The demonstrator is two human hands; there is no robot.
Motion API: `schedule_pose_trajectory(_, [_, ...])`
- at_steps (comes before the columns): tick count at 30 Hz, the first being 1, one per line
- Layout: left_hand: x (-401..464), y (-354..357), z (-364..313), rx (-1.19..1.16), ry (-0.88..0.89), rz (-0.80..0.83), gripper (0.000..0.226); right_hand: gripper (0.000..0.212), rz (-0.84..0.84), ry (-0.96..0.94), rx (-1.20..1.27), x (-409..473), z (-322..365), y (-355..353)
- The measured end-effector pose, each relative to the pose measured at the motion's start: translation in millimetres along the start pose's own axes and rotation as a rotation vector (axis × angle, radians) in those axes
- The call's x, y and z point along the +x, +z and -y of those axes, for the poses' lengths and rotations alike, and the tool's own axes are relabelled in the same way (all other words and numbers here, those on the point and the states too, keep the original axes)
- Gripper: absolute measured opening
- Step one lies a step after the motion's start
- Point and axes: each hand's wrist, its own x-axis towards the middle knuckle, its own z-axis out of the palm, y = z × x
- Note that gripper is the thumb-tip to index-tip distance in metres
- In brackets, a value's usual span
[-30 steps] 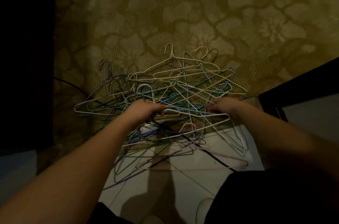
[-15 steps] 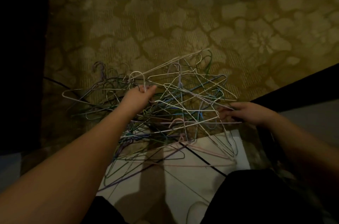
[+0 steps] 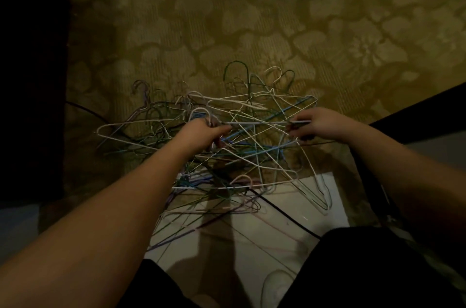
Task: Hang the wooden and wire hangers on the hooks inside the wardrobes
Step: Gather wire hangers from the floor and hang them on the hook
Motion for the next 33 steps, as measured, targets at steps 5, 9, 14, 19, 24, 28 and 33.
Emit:
schedule_pose_trajectory(5, [5, -13, 3, -0.013, -0.053, -0.097, 0.044, 0.043, -0.197, -0.055, -0.134, 8, 11, 0])
schedule_pose_trajectory(9, [8, -19, -10, -0.060, -0.049, -0.185, 0.043, 0.030, -0.791, -0.252, -0.099, 5, 10, 6])
schedule_pose_trajectory(14, [12, -23, -12, -0.226, -0.082, -0.270, 0.039, 0.014, -0.453, -0.251, -0.227, -14, 2, 48])
schedule_pose_trajectory(19, [10, -22, -4, -0.210, -0.179, -0.319, 0.058, 0.045, 0.239, 0.017, -0.476, 9, -41, 114])
schedule_pose_trajectory(24, [7, -28, -3, -0.266, -0.192, -0.387, 0.060, 0.068, 0.158, 0.118, -0.318, 31, -57, 143])
schedule_pose_trajectory(28, [2, -33, -10, -0.302, -0.158, -0.407, 0.061, 0.047, 0.166, 0.116, -0.211, 35, -55, 149])
schedule_pose_trajectory(33, [-7, -43, -17, -0.339, -0.136, -0.411, 0.056, 0.026, 0.249, 0.088, -0.316, 18, -48, 134])
